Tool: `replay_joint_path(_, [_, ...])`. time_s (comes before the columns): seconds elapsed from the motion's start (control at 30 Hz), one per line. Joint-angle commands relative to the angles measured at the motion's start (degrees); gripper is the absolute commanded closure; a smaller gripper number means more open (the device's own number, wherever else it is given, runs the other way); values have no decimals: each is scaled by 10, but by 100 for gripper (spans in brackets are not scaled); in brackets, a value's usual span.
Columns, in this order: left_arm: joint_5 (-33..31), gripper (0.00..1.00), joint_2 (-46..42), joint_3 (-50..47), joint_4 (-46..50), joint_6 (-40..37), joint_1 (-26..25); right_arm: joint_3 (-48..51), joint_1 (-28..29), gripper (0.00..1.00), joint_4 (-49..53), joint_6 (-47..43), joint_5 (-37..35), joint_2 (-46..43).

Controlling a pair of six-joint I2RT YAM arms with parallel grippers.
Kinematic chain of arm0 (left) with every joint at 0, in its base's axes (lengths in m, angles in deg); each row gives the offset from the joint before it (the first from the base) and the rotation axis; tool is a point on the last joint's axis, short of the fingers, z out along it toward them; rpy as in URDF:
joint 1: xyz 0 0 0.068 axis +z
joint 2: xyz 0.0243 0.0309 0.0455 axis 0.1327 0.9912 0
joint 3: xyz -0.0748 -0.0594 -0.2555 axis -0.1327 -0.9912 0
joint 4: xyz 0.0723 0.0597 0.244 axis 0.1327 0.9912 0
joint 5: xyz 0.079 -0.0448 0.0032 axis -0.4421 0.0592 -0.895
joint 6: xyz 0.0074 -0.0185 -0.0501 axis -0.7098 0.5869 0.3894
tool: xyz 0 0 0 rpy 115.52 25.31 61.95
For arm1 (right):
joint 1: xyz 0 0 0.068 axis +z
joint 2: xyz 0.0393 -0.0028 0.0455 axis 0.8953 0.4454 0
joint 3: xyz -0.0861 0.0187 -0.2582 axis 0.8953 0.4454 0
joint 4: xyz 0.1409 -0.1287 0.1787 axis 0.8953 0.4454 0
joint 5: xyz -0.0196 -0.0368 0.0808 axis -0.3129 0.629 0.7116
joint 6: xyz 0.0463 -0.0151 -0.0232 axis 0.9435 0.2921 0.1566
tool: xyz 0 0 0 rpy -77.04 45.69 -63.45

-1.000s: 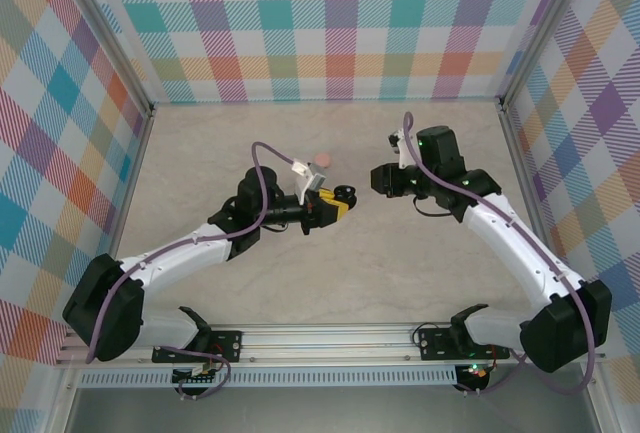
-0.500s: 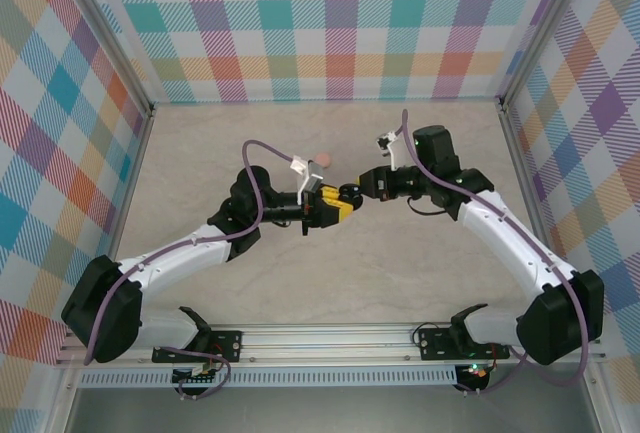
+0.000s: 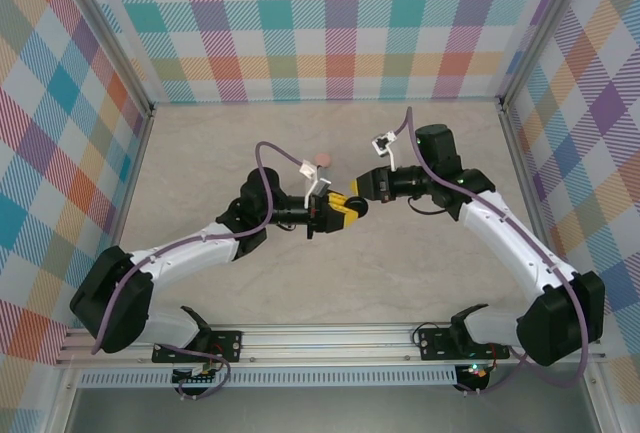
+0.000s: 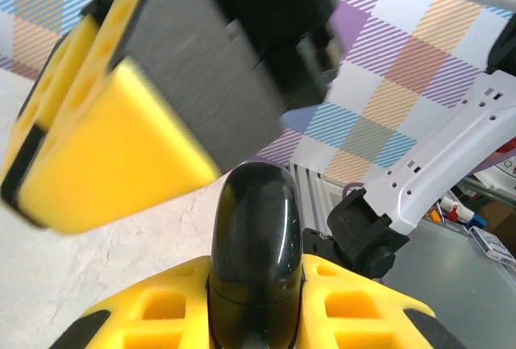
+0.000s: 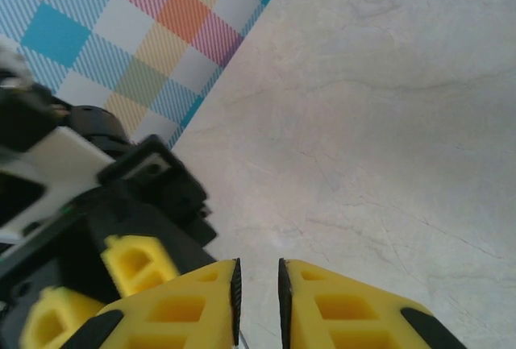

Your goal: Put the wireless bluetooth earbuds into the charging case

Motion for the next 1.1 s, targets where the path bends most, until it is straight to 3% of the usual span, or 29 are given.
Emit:
replay_joint_path(0.0, [-6, 93, 12, 27, 0, 11, -10, 1, 0, 76, -10, -18, 35, -17])
replay_joint_path(0.17, [-24, 93, 13, 32, 19, 6, -9, 0, 0, 76, 7, -17, -31, -22])
replay_joint_path(0.43, [-127, 91, 21, 59, 140, -2, -9, 3, 0, 74, 58, 21, -322, -41])
replay_joint_path(0.53, [-167, 90, 33, 71, 174, 11, -10, 7, -1, 73, 69, 26, -370, -41])
replay_joint_path(0.87, [-260, 89, 108, 124, 295, 93, 18, 17, -1, 71, 84, 26, -399, -25])
replay_joint_path(1.07, [-240, 90, 179, 162, 359, 117, 52, 16, -1, 70, 94, 21, -397, -17])
